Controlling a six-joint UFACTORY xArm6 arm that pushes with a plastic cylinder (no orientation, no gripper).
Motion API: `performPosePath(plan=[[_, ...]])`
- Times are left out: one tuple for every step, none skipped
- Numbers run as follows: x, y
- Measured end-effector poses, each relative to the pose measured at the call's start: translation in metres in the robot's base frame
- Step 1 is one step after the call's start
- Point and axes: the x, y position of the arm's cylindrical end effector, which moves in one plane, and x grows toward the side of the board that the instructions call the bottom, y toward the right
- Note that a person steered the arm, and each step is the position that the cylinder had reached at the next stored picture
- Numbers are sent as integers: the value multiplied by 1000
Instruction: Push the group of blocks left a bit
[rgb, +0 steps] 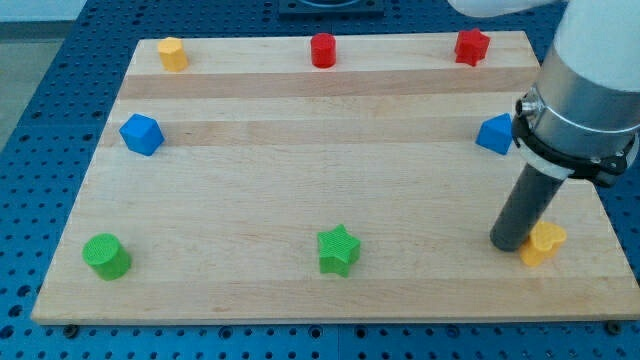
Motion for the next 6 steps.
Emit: performPosePath(plan=[[-3,0],[-24,0],[-53,1],[-66,10],[-85,33],[-108,66]])
